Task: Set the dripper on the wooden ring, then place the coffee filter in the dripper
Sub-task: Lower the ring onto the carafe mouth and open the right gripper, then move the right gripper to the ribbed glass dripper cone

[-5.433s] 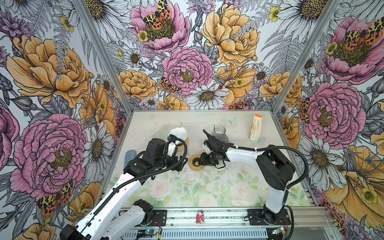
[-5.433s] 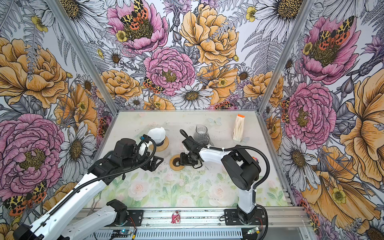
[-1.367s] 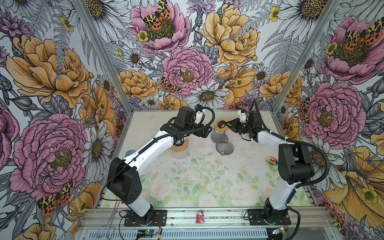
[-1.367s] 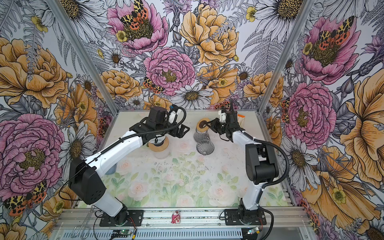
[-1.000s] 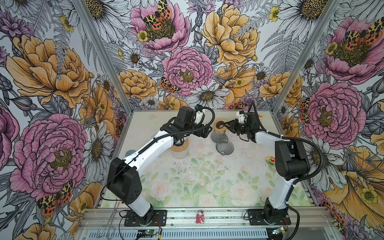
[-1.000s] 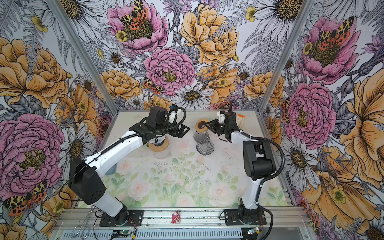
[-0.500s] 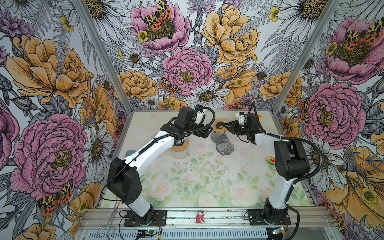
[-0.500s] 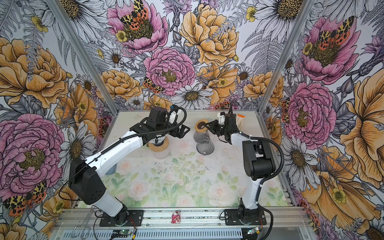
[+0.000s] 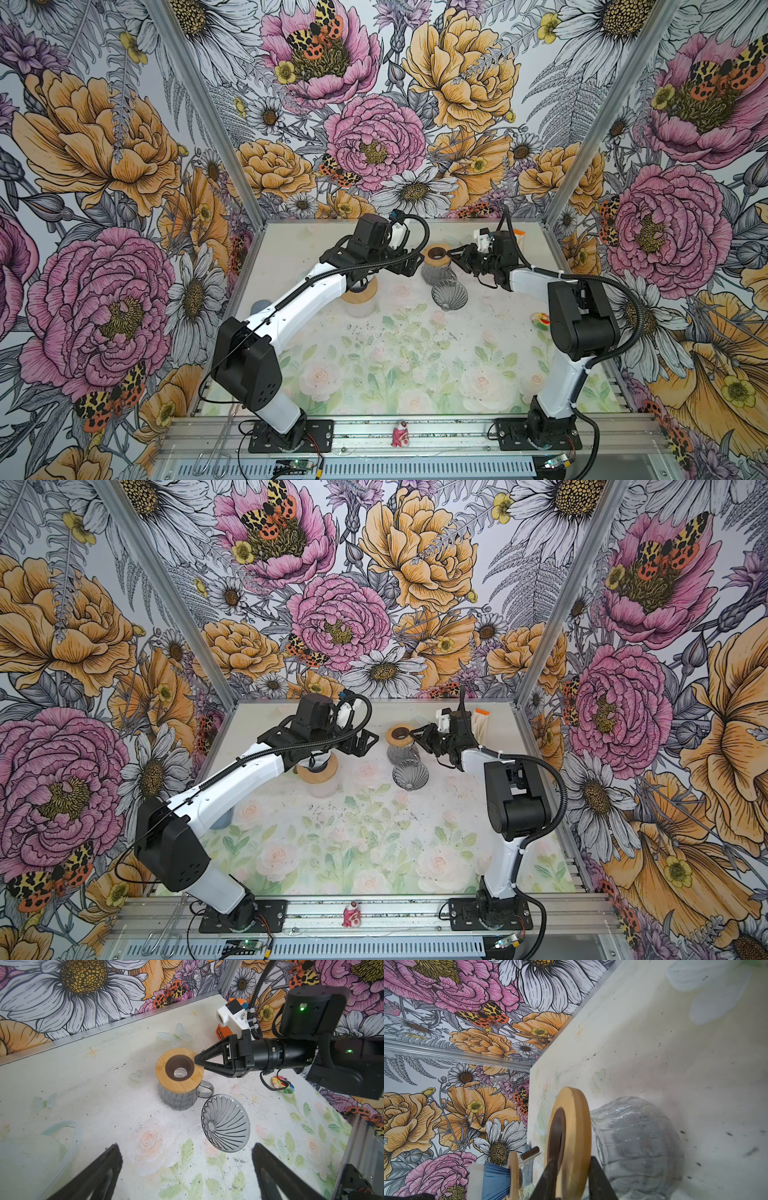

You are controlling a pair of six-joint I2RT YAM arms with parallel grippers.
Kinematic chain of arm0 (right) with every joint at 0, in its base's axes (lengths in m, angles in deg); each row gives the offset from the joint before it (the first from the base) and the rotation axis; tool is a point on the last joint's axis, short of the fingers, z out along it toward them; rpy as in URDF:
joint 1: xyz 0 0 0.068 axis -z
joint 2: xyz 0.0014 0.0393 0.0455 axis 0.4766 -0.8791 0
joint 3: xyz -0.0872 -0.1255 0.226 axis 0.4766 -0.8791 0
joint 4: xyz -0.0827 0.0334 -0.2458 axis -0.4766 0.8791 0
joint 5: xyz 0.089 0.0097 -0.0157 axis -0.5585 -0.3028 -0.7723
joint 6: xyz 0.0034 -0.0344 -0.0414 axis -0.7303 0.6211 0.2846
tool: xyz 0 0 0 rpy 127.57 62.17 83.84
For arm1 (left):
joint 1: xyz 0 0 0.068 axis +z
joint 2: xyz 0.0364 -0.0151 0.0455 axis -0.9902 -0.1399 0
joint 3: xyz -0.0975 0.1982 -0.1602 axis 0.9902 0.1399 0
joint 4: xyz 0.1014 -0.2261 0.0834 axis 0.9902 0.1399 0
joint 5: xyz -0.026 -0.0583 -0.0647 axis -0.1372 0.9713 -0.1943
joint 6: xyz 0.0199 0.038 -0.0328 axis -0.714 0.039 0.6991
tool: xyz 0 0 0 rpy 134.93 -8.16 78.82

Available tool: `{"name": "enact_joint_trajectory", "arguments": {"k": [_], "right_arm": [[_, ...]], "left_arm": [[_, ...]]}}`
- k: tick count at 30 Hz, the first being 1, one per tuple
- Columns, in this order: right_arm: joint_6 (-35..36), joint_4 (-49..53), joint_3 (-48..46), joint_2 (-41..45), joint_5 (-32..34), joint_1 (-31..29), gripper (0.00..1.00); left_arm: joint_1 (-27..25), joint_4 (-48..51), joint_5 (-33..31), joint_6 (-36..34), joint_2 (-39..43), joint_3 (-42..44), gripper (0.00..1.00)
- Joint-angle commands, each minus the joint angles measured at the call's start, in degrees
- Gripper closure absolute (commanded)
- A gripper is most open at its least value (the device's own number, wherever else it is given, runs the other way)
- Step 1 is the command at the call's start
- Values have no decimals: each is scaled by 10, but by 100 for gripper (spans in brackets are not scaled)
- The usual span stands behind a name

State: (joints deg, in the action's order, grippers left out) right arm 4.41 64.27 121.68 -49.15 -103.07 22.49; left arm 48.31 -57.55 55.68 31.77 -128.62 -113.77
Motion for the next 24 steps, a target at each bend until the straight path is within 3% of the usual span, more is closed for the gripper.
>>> {"name": "enact_joint_trajectory", "arguments": {"k": [1,12,24], "right_arm": [[-1,-7,-7,20,19,8,72],[4,2,-17,45,27,20,72],[133,180,13,131,56,18,67]], "left_arm": [[-3,-8,-12,-1,20,7,1],[-3,0,-6,-2,8,-9,1],[-4,1,7,-30,-8,-66,1]]}}
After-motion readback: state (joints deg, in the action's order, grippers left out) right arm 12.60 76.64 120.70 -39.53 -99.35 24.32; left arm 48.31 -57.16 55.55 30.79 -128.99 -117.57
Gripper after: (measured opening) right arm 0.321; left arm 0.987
